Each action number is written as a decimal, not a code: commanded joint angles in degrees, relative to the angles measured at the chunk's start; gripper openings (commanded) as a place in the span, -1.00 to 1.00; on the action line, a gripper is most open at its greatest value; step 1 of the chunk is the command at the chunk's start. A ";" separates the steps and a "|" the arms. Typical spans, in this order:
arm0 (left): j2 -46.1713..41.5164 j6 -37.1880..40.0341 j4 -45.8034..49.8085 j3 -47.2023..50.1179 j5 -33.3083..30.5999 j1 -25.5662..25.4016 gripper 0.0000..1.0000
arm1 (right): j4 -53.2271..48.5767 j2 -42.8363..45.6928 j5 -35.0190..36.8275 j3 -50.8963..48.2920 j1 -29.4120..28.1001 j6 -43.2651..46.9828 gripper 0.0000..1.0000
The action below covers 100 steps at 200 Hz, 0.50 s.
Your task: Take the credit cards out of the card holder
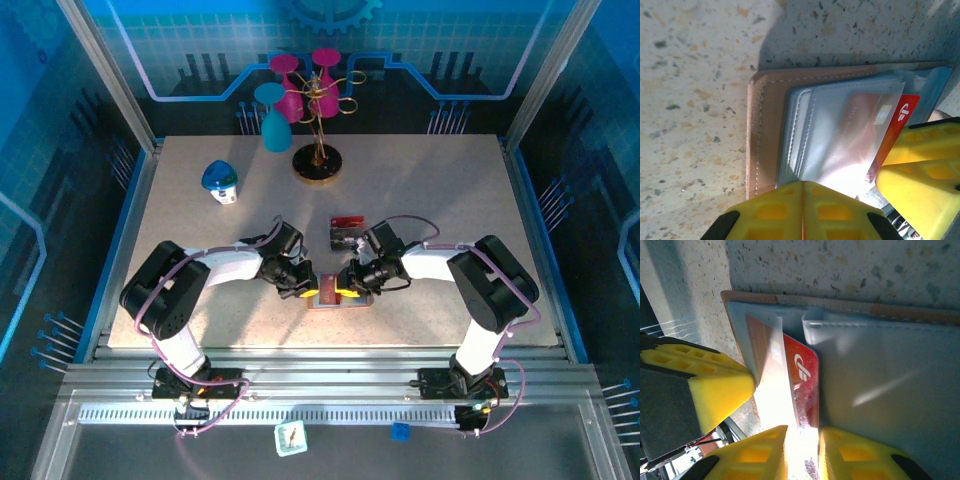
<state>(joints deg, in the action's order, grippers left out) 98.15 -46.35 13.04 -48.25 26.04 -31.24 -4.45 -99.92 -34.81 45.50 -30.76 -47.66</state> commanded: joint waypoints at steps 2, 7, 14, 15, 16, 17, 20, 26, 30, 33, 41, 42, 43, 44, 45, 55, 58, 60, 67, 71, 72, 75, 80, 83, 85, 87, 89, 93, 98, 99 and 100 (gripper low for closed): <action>1.93 0.91 2.69 -0.31 -0.23 -0.65 -0.85 | 0.76 0.74 -0.78 -0.93 0.84 -0.68 -0.57; 1.94 0.95 2.69 -0.39 -0.21 -0.65 -0.85 | 0.68 0.78 -0.78 -0.93 0.95 -0.67 -0.57; 2.01 0.99 2.72 -0.43 -0.27 -0.66 -0.84 | 0.67 0.78 -0.75 -0.89 0.96 -0.68 -0.57; 2.06 0.99 2.75 -0.44 -0.24 -0.66 -0.84 | 0.67 0.78 -0.82 -0.91 0.96 -0.72 -0.57; 2.05 0.99 2.77 -0.44 -0.22 -0.66 -0.84 | 0.67 0.78 -0.85 -0.92 0.97 -0.75 -0.57; 2.05 1.00 2.82 -0.44 -0.21 -0.62 -0.84 | 0.67 0.78 -0.82 -0.93 0.97 -0.76 -0.58; 2.16 1.00 2.86 -0.51 -0.23 -0.65 -0.84 | 0.71 0.80 -0.99 -0.91 1.05 -0.77 -0.58; 2.36 1.00 2.87 -0.53 -0.18 -0.62 -0.85 | 1.04 0.74 -1.07 -0.93 1.06 -0.87 -0.59; 2.35 1.00 2.87 -0.53 -0.14 -0.69 -0.84 | 1.21 0.69 -1.12 -1.02 1.13 -0.91 -0.60; 2.37 1.00 2.86 -0.53 -0.14 -0.62 -0.84 | 1.38 0.65 -1.14 -1.09 1.14 -0.97 -0.60; 2.30 1.07 2.91 -0.53 -0.21 -0.72 -0.84 | 1.59 0.61 -1.21 -1.11 1.23 -1.12 -0.61; 2.26 1.08 2.94 -0.53 -0.25 -0.69 -0.84 | 1.61 0.61 -1.22 -1.15 1.23 -1.12 -0.61; 2.24 1.04 2.95 -0.53 -0.23 -0.72 -0.84 | 1.62 0.60 -1.22 -1.18 1.23 -1.12 -0.61; 2.23 1.06 2.95 -0.53 -0.26 -0.64 -0.84 | 1.59 0.56 -1.18 -1.19 1.28 -1.16 -0.62; 2.18 1.07 3.00 -0.57 -0.23 -0.70 -0.84 | 1.65 0.54 -1.21 -1.19 1.25 -1.19 -0.62; 2.18 1.25 3.29 -0.67 -0.37 -0.73 -0.84 | 1.89 0.51 -1.16 -1.33 1.23 -1.20 -0.63; 2.16 1.26 3.30 -0.70 -0.39 -0.72 -0.84 | 1.89 0.51 -1.12 -1.36 1.23 -1.21 -0.63; 2.10 1.26 3.26 -0.70 -0.45 -0.72 -0.85 | 1.87 0.54 -1.14 -1.41 1.25 -1.21 -0.63; 2.13 1.26 3.37 -0.71 -0.41 -0.67 -0.84 | 1.98 0.45 -1.13 -1.37 1.32 -1.20 -0.64; 2.12 1.27 3.40 -0.71 -0.45 -0.64 -0.85 | 1.98 0.43 -1.09 -1.38 1.36 -1.16 -0.65; 2.08 1.26 3.40 -0.71 -0.46 -0.61 -0.84 | 1.94 0.43 -1.07 -1.33 1.39 -1.10 -0.65; 2.12 1.26 3.40 -0.71 -0.48 -0.71 -0.84 | 1.97 0.35 -1.11 -1.37 1.41 -1.11 -0.66; 2.04 1.26 3.48 -0.71 -0.48 -0.69 -0.84 | 1.99 0.34 -1.10 -1.37 1.41 -1.11 -0.67; 2.05 1.26 3.44 -0.71 -0.47 -0.69 -0.84 | 1.92 0.34 -1.09 -1.40 1.47 -1.00 -0.68; 2.05 1.26 3.54 -0.77 -0.49 -0.71 -0.84 | 1.90 0.36 -1.13 -1.40 1.49 -1.02 -0.68; 2.05 1.22 3.57 -0.79 -0.47 -0.61 -0.84 | 1.90 0.34 -1.07 -1.45 1.45 -1.03 -0.68; 2.05 1.25 3.55 -0.79 -0.47 -0.69 -0.84 | 1.86 0.34 -1.08 -1.46 1.48 -1.03 -0.69; 2.05 1.27 3.63 -0.81 -0.48 -0.67 -0.84 | 1.85 0.34 -1.04 -1.46 1.62 -0.95 -0.70; 1.98 1.26 3.66 -0.79 -0.49 -0.73 -0.84 | 1.77 0.34 -1.05 -1.46 1.67 -0.88 -0.72; 2.01 1.26 3.66 -0.79 -0.57 -0.69 -0.84 | 1.79 0.34 -1.01 -1.46 1.71 -0.87 -0.72; 1.98 1.26 3.70 -0.79 -0.56 -0.72 -0.84 | 1.80 0.34 -1.03 -1.46 1.74 -0.86 -0.72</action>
<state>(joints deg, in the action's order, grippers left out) 98.54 -46.33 13.10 -48.69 26.44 -31.31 -3.14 -99.90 -35.00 44.69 -29.95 -48.45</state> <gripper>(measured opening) 0.080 0.156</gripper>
